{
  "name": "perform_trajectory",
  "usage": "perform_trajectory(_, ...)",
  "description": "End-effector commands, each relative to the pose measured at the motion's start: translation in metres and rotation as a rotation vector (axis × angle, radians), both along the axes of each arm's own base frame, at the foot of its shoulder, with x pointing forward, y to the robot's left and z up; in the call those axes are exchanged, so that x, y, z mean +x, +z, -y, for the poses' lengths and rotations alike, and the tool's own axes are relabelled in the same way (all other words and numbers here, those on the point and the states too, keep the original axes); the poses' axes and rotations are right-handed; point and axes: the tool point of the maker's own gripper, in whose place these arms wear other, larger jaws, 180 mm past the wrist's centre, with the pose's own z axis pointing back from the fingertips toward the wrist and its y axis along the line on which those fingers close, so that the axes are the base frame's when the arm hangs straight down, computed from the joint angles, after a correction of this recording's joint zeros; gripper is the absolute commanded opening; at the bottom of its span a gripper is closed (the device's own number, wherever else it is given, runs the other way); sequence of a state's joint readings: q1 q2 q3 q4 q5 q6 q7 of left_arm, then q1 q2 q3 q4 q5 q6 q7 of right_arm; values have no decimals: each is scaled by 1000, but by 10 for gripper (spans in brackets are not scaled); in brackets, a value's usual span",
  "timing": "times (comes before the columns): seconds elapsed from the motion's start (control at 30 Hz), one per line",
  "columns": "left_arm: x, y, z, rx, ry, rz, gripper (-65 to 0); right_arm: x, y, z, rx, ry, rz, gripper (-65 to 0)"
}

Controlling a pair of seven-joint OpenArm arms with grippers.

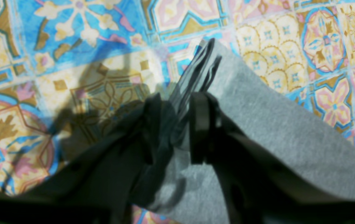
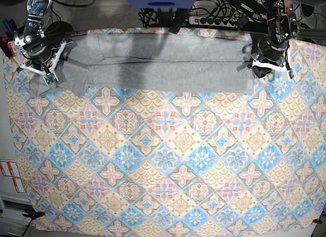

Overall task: Fold the T-shirt properly
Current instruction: 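Pull the hem corner with the right gripper onto the folded stack, then regrip the strip's ends with both grippers, pressing the folded layers flat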

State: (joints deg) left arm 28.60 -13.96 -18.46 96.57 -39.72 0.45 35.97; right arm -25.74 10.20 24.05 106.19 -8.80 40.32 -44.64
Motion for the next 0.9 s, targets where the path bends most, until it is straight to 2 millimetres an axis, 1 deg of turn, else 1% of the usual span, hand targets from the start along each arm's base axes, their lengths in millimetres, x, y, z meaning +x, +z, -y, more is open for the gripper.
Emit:
perform_trajectory(0.0,5,8,-3,14,-3,30,-477,5,7,5,-18,6,24,-648)
perform_trajectory(0.13,6,8,-3,14,-3,32,-477,-4,1,11,-30,-18,-22,-646)
perform_trajectory(0.2,6,8,-5,16,-1,32,-463,-13,-3,16,-52,-40,-73,-626)
perform_trajectory(0.33,6,9,-5,17,0,34,-392,-15,-2,19,-58,-49,-82,-541)
perform_trajectory(0.4,7,10,-5,17,-1,35,-373,-16,1,24,-64,-67,-73,-482)
perform_trajectory(0.5,7,10,-5,18,1,36,-369,-13,3,24,-60,-73,-61,-392)
perform_trajectory(0.6,5,9,-6,19,2,33,-369,-5,6,23,-56,-74,-38,-344)
perform_trajectory(0.67,6,10,-7,21,4,36,-369,3,9,15,-32,-66,8,-348)
perform_trajectory(0.73,4,12,-15,32,23,39,-369,8,12,7,-12,-53,45,-366)
perform_trajectory(0.8,3,16,-26,46,49,44,-369,13,15,-1,13,-47,81,-402)
perform_trajectory(0.87,3,17,-32,56,53,45,-365,17,16,-9,32,-41,105,-442)
